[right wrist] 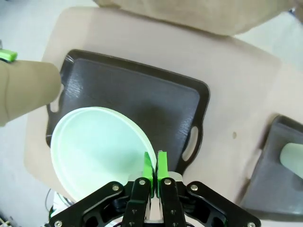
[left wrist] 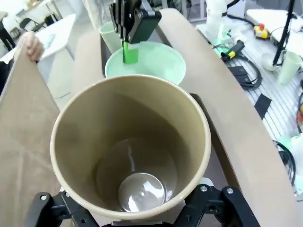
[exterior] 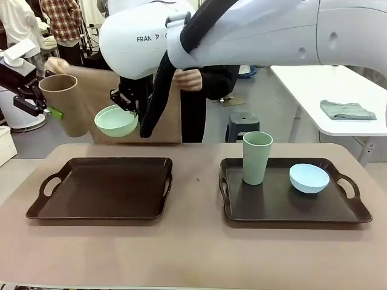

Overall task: Set up a tray with a mat and arrange the tableware.
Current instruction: Pick up the Picnic Bowl and Reusable plastic cup from the Handle tray in front of the human's position and hold them in the air, then place the Picnic Bowl and Reusable plastic cup back onto the Handle tray in front of the human's position.

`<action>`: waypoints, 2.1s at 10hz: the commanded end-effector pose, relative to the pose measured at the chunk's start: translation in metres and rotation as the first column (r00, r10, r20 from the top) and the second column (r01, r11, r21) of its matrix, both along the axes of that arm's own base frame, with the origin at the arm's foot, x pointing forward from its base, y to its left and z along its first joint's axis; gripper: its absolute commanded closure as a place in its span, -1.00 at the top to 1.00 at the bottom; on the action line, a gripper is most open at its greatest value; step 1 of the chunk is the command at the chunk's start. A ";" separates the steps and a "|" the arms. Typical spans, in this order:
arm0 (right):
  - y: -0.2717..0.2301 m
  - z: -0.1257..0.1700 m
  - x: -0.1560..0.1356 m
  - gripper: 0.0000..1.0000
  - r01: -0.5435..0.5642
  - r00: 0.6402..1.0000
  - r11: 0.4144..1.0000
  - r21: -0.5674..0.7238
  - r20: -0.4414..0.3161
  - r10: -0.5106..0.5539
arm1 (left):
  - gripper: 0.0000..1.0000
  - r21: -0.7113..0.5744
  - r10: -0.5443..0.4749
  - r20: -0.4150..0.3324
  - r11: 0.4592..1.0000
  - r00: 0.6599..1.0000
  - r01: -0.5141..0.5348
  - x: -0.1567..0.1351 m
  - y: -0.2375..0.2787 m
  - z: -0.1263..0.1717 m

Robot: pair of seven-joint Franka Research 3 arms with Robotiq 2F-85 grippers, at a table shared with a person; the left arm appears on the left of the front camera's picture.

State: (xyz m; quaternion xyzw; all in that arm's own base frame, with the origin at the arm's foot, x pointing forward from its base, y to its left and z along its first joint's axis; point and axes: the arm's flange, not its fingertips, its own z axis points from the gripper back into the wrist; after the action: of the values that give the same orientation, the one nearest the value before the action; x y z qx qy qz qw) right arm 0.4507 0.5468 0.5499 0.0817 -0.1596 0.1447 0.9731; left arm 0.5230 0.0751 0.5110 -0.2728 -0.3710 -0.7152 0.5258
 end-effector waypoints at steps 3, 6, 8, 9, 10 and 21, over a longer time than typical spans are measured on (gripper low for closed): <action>0.009 -0.004 0.005 -1.00 -0.009 1.000 1.000 0.013 -0.004 0.009 | -1.00 -0.004 -0.002 -0.018 1.000 1.000 0.002 0.004 0.001 -0.011; 0.009 -0.004 0.005 -1.00 -0.009 1.000 1.000 0.013 -0.004 0.009 | -1.00 -0.004 -0.002 -0.018 1.000 1.000 0.002 0.004 0.001 -0.011; 0.009 -0.004 0.005 -1.00 -0.009 1.000 1.000 0.013 -0.004 0.009 | -1.00 -0.004 -0.002 -0.018 1.000 1.000 0.002 0.004 0.001 -0.011; 0.009 -0.004 0.005 -1.00 -0.009 1.000 1.000 0.013 -0.004 0.009 | -1.00 -0.004 -0.002 -0.018 1.000 1.000 0.002 0.004 0.001 -0.011; 0.009 -0.004 0.005 -1.00 -0.009 1.000 1.000 0.013 -0.004 0.009 | -1.00 -0.004 -0.002 -0.018 1.000 1.000 0.002 0.004 0.001 -0.011; 0.009 -0.004 0.005 -1.00 -0.009 1.000 1.000 0.013 -0.004 0.009 | -1.00 -0.004 -0.002 -0.018 1.000 1.000 0.002 0.004 0.001 -0.011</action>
State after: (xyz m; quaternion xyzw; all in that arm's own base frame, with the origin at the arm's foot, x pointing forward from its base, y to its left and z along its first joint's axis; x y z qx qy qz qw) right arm 0.4522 0.5508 0.5423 0.0827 -0.1563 0.1464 0.9733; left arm 0.5283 0.0775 0.4960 -0.2833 -0.3660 -0.7099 0.5309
